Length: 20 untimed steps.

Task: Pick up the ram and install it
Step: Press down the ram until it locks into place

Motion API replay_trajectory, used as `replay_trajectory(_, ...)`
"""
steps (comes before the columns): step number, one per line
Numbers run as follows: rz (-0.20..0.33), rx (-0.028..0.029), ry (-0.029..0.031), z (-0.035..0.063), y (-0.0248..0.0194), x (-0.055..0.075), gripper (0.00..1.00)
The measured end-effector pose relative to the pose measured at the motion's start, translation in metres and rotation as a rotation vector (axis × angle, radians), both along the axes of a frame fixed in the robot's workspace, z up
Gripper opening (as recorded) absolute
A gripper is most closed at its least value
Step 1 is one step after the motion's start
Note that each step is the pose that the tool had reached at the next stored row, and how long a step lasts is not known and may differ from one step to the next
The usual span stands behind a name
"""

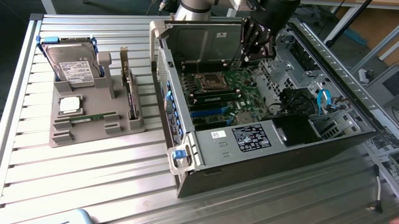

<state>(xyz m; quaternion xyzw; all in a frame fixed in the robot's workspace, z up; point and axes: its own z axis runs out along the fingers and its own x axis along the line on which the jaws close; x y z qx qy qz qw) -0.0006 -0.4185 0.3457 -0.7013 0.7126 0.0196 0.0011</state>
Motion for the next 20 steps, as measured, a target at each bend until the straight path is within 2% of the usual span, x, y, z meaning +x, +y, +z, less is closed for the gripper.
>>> replay_trajectory(10,-0.005,0.0,0.0001,0.0,0.0,0.0,0.11)
replay_trajectory(20,-0.169,0.0,0.0,-0.0007,0.0,0.0,0.11)
